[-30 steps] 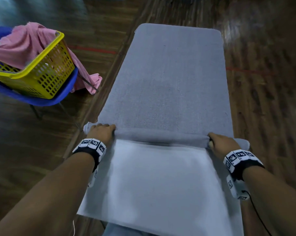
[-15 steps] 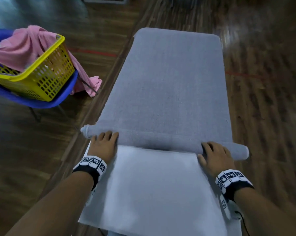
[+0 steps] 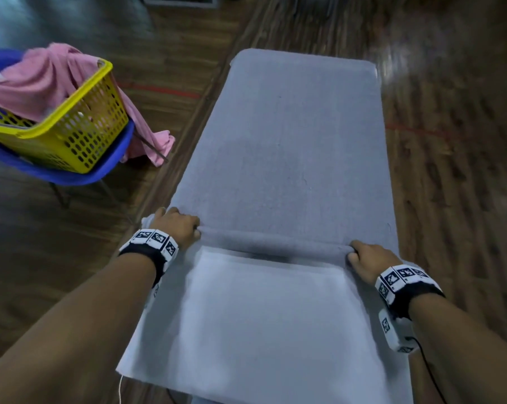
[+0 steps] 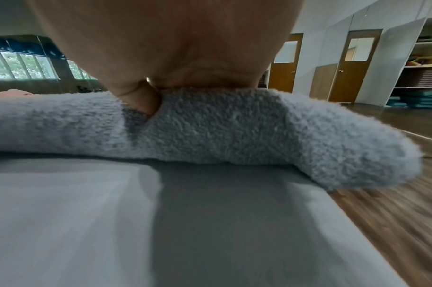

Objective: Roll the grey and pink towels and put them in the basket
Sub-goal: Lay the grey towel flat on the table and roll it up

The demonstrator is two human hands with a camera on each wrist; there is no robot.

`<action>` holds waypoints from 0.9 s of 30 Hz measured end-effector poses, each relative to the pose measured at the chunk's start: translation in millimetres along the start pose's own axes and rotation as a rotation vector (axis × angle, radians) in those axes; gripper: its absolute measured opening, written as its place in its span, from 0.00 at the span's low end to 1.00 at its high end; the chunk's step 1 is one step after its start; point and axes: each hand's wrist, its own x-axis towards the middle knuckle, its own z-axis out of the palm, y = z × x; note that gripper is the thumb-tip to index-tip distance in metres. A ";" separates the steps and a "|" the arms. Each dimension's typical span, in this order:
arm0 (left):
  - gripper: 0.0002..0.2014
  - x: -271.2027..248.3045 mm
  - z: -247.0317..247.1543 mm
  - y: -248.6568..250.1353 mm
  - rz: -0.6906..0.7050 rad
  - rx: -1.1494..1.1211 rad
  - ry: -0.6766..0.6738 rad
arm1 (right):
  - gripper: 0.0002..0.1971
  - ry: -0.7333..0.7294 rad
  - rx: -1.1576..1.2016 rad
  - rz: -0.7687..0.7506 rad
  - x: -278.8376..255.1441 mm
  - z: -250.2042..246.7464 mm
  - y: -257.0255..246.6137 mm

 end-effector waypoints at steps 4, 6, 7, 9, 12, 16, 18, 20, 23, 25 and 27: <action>0.06 -11.1 2.7 -4.5 0.005 -0.002 0.092 | 0.14 0.107 -0.024 0.002 -12.7 11.2 -1.9; 0.11 -19.3 10.1 0.9 -0.012 0.017 0.232 | 0.13 0.325 -0.052 -0.047 -18.6 18.1 -3.2; 0.12 -24.9 14.5 6.2 0.006 0.017 0.290 | 0.11 0.395 -0.058 -0.067 -22.3 22.5 -5.2; 0.11 -37.1 25.4 19.7 0.089 0.001 0.336 | 0.12 0.442 -0.073 -0.076 -30.0 33.4 -10.9; 0.22 -51.1 40.0 34.2 0.086 -0.033 0.213 | 0.20 0.389 -0.073 -0.076 -37.5 45.6 -16.7; 0.22 -46.4 45.4 30.8 0.045 -0.067 0.175 | 0.19 0.352 -0.063 -0.102 -32.2 41.7 -11.8; 0.18 -35.5 38.3 26.8 0.050 -0.062 0.141 | 0.17 0.327 -0.049 -0.089 -25.0 34.3 -9.0; 0.14 -25.4 28.2 23.1 0.054 -0.028 0.090 | 0.14 0.270 -0.023 -0.076 -16.8 24.7 -8.5; 0.11 -14.1 15.6 18.2 0.081 -0.011 0.048 | 0.12 0.124 0.022 0.005 -5.0 6.4 -9.4; 0.11 -11.7 9.6 15.4 0.108 -0.051 0.049 | 0.12 0.085 0.034 0.057 -2.6 -0.9 -9.2; 0.13 -11.2 9.0 14.1 0.114 -0.068 0.119 | 0.11 0.180 0.019 0.032 -6.3 -1.0 -7.4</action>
